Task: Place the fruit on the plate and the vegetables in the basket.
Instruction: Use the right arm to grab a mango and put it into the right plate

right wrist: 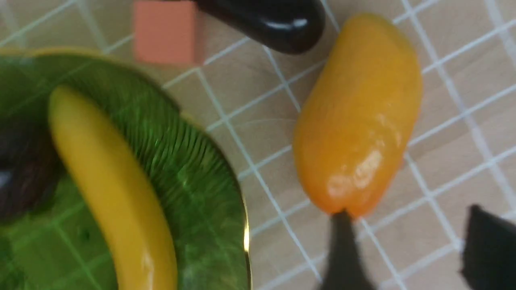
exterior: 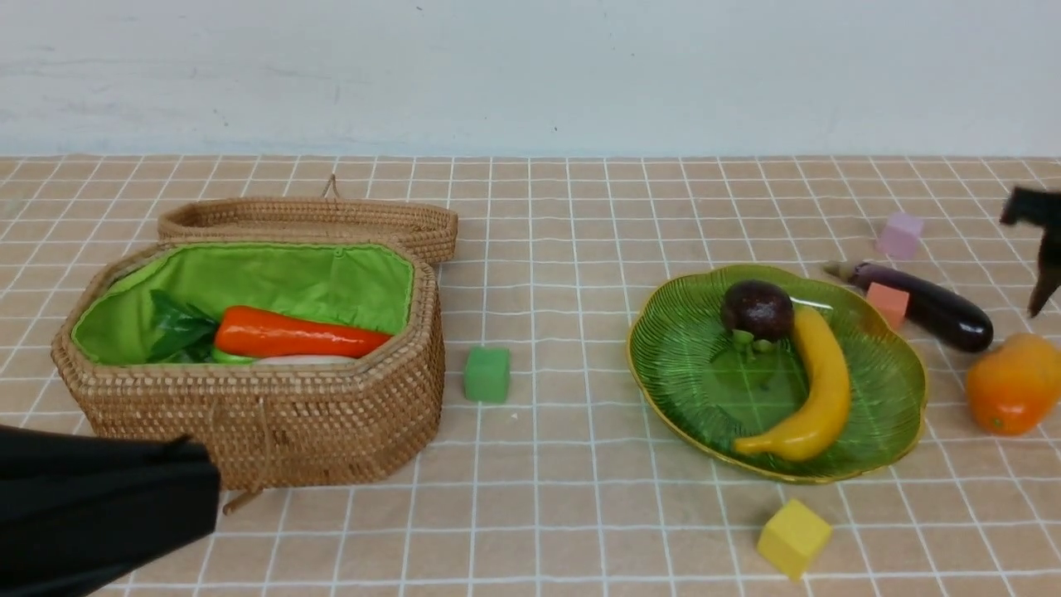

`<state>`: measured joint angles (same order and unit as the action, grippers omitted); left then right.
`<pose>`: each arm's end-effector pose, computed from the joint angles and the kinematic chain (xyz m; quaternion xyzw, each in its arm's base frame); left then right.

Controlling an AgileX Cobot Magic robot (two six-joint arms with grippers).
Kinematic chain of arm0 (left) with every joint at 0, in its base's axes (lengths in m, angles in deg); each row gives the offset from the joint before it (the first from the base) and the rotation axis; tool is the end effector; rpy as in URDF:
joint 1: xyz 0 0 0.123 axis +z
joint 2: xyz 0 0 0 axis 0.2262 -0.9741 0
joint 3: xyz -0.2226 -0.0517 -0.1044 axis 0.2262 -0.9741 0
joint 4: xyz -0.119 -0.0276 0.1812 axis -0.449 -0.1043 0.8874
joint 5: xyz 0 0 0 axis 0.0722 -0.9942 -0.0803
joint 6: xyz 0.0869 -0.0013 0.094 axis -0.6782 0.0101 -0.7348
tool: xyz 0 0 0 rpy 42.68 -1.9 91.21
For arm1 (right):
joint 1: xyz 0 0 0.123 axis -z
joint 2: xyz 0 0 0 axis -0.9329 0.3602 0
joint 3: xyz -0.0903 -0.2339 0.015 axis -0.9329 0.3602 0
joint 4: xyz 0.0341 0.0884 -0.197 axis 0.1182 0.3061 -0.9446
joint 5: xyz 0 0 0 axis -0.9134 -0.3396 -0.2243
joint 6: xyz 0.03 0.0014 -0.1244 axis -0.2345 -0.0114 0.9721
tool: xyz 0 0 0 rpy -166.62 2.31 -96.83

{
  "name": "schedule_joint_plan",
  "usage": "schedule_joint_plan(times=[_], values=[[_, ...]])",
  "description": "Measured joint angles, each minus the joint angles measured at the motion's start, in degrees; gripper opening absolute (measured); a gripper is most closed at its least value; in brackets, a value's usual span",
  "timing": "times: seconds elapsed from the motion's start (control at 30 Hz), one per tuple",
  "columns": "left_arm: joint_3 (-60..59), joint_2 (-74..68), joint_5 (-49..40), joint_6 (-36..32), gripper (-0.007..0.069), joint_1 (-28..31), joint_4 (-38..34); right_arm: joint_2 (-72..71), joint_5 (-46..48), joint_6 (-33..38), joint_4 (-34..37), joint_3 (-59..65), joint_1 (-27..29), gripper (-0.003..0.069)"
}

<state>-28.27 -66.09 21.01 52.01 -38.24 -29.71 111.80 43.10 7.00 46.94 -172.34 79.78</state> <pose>0.0723 -0.1018 0.3629 0.3456 0.7184 -0.2960 0.5262 0.3602 -0.0617 0.2146 0.2737 0.9481 0.0439 0.1559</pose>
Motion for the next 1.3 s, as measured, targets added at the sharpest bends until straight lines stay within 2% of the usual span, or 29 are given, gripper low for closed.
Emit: schedule_joint_plan(times=[0.03,0.13,0.2,0.4,0.57,0.67,0.9,1.03,1.1,1.13,1.17,1.3], values=[[0.00,0.00,0.00,0.00,-0.0006,0.00,0.05,1.34,-1.99,0.07,1.04,0.42,0.99,0.0588],[0.00,0.00,0.00,0.00,-0.0006,0.00,0.22,5.22,-6.96,0.94,2.30,0.54,2.32,0.0668],[0.00,0.00,0.00,0.00,-0.0006,0.00,0.22,7.85,-10.09,1.48,2.43,0.54,2.44,0.0676],[0.00,0.00,-0.14,0.00,-0.0006,0.00,0.22,14.44,-13.06,2.83,2.56,0.54,2.44,0.0629],[0.00,-0.06,-0.14,0.00,-0.0006,0.00,0.11,15.82,-12.13,4.79,2.08,0.15,2.44,0.0554],[0.00,-0.06,-0.14,0.00,-0.0006,0.00,0.11,15.96,-11.24,6.28,2.08,-0.14,2.44,0.0549],[0.00,-0.06,-0.14,0.00,-0.0006,0.00,0.10,10.80,2.31,6.78,0.20,0.66,1.48,0.0549],[0.00,-0.06,0.62,0.00,-0.0006,0.00,0.15,2.55,2.52,8.28,1.42,0.60,-4.19,0.0549],[0.00,-0.06,1.98,0.00,-0.0006,0.00,0.15,-0.46,-1.47,11.27,5.00,0.48,-10.09,0.0549],[0.00,-0.06,2.41,0.00,-0.0006,0.00,0.15,-0.66,-1.94,11.93,5.40,0.48,-10.65,0.0549],[0.00,-0.06,4.42,0.00,-0.0006,0.00,0.15,-0.70,-5.36,14.21,8.16,0.48,-14.97,0.0549],[0.00,-0.06,8.31,0.00,-0.0006,0.00,0.09,3.05,-10.88,16.56,9.98,0.48,-22.03,0.0549]])
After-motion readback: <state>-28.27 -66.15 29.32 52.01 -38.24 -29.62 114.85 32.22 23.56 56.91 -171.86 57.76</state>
